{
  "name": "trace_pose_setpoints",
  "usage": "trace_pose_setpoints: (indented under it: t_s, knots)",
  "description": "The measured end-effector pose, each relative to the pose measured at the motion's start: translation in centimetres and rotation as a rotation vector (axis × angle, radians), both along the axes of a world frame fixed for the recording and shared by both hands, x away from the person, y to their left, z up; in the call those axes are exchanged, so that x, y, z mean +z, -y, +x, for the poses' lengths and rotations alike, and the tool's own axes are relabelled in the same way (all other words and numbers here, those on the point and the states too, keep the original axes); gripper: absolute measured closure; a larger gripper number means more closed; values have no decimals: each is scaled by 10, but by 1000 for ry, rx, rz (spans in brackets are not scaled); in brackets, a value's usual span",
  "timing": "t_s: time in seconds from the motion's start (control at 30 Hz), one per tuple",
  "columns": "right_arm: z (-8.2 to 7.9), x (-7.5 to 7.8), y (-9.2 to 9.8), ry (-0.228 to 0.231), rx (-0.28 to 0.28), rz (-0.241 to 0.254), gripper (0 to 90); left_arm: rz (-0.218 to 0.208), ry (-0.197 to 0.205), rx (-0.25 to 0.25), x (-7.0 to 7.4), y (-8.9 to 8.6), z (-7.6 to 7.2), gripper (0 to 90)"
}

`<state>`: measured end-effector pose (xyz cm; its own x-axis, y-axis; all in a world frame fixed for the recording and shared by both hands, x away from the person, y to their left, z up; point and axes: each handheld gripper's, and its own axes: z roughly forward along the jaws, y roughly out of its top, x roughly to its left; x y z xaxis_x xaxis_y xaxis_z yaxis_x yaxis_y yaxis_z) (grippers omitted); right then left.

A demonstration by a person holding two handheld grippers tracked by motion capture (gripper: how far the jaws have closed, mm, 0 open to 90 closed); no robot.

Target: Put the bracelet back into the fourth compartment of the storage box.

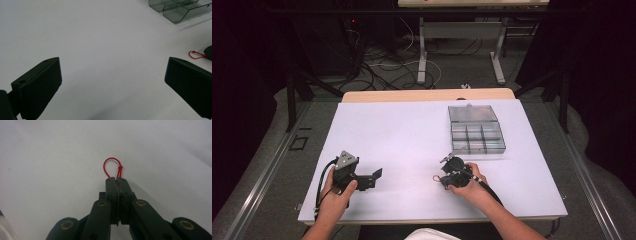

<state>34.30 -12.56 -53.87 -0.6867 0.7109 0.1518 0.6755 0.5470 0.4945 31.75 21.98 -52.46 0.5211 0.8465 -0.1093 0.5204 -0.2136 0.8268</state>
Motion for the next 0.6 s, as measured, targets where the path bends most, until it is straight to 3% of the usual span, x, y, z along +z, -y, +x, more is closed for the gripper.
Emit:
trace_pose_setpoints:
  t_s: [0.1, 0.2, 0.33, 0.5, 0.53, 0.6]
  knots:
    - [0, 0, 1, 10, -4, 20, 893, 0, 0, -1, 0, 0, 0, 12]
    - [0, 2, 2, 5, -17, 5, 893, 0, 0, -1, 0, 0, 0, 12]
    - [2, 2, 5, 21, 7, 4, 893, 0, 0, -1, 0, 0, 0, 11]
    - [1, 4, 4, -4, -61, 30, 893, 1, 0, -2, 0, 0, 0, 12]
    - [2, 5, 6, 10, -34, 28, 893, 1, 0, -2, 0, 0, 0, 12]
    - [3, 5, 8, 18, -37, 31, 893, 0, 0, -2, 0, 0, 0, 12]
